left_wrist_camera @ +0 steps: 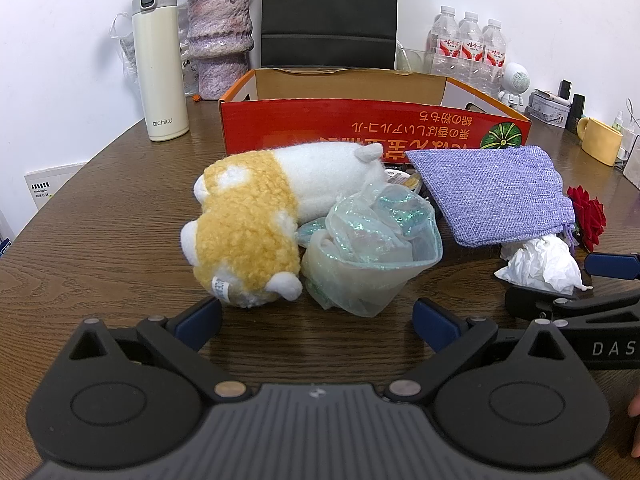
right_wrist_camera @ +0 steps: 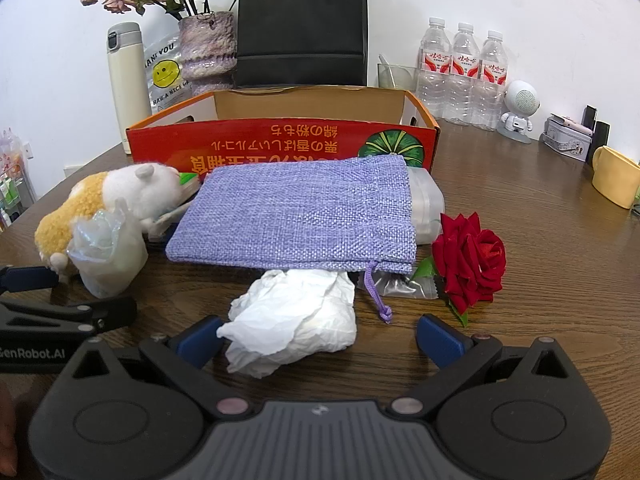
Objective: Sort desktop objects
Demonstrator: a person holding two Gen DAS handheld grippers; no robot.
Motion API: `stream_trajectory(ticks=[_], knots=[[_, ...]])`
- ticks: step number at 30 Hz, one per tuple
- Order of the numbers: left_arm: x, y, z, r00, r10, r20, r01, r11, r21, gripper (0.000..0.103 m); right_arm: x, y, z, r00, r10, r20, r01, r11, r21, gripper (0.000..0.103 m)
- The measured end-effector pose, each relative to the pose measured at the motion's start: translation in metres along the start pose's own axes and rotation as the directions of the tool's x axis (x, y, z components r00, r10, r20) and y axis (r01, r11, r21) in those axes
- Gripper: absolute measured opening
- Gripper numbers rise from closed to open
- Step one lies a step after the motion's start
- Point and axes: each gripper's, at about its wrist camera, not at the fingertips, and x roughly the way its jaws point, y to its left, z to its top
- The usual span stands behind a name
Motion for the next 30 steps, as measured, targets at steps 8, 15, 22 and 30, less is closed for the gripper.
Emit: stream_trajectory(ticks=[8, 15, 22, 30], knots=[[-0.0001, 0.0001, 0.0000, 1.000, -0.001, 0.000, 0.001, 1.000, 0.000, 0.103, 0.0008, 0.0007, 0.0002, 1.000, 0.005, 0.000, -0.005, 1.000, -0.004, 0.103], [0.0000, 0.0000, 0.0000, 1.000, -0.001, 0.000, 0.001, 1.000, 0.001, 0.103, 0.0006, 0.0002, 0.0005, 1.000, 0.005, 0.000, -0.005, 1.000, -0.003, 0.103], [0.0000, 0.0002, 0.0000, 1.000, -0.002, 0.000, 0.002, 1.000, 0.002, 0.103, 0.0007, 0.0000, 0.0009, 1.000, 0.004, -0.001, -0.004, 1.000, -0.004, 0.103], [0.0003, 0.0017, 0.0008, 1.000, -0.003, 0.000, 0.003, 1.000, 0.002, 0.103, 0.0016, -0.0013, 0.0020, 1.000, 0.008, -0.001, -0.008, 1.000, -0.003, 0.103]])
